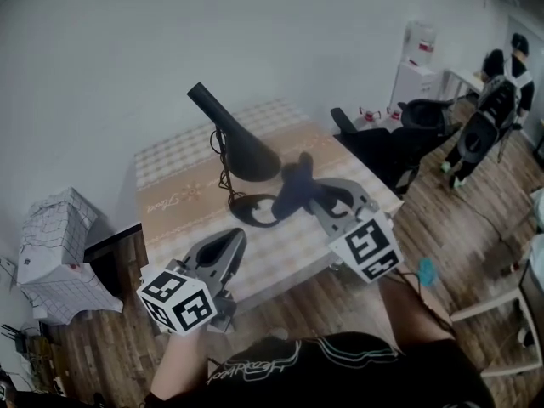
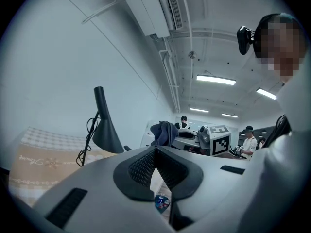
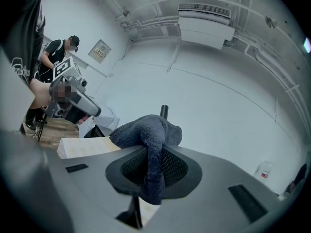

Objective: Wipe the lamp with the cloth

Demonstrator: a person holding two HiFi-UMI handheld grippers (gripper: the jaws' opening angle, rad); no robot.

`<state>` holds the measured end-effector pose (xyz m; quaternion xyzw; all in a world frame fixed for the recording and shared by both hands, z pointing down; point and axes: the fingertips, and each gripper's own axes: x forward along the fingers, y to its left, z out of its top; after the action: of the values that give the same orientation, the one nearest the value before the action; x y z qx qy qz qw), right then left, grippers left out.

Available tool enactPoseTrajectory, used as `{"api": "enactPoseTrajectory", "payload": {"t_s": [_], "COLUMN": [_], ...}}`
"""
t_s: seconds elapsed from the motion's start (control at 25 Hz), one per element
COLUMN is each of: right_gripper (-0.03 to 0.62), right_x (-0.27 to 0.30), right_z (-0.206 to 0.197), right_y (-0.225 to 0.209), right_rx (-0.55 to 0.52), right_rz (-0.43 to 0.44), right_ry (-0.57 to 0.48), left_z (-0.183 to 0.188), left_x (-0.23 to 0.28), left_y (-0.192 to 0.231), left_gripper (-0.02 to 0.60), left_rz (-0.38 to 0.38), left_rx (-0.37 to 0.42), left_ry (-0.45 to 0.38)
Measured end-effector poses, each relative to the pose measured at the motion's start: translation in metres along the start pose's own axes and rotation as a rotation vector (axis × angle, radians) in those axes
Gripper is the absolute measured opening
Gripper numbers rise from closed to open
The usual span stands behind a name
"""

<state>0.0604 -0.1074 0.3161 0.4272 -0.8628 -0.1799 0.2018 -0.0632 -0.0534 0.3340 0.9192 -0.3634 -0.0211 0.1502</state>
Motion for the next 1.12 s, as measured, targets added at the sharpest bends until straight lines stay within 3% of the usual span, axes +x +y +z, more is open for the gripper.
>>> {"api": "enactPoseTrajectory", "payload": {"t_s": [0.4, 0.8, 1.12], "right_gripper": [0.057, 0.057, 0.057], "right_x": [0.017, 0.083, 0.139], "right_z": [0.034, 0.085, 0.123], "right_y": [-0.049, -0.092, -0.097], "right_rx": [-0.029, -0.102, -0.176], "right_rz": [-0.067, -0.133, -0.153], "right_ry": [-0.076, -0.135, -0.172], "left_z": [0.013, 0.037, 0.052], "left_x": [0.023, 0.039, 0.034], "left_y": [0.002, 0.061, 0.108], "left_gripper": [0.0, -0.001, 0.0], "left_rz": [-0.048, -0.066, -0.057], "left_rx": [0.041, 0.068, 0.083], "left_ry": [0.027, 0.039, 0.027]}}
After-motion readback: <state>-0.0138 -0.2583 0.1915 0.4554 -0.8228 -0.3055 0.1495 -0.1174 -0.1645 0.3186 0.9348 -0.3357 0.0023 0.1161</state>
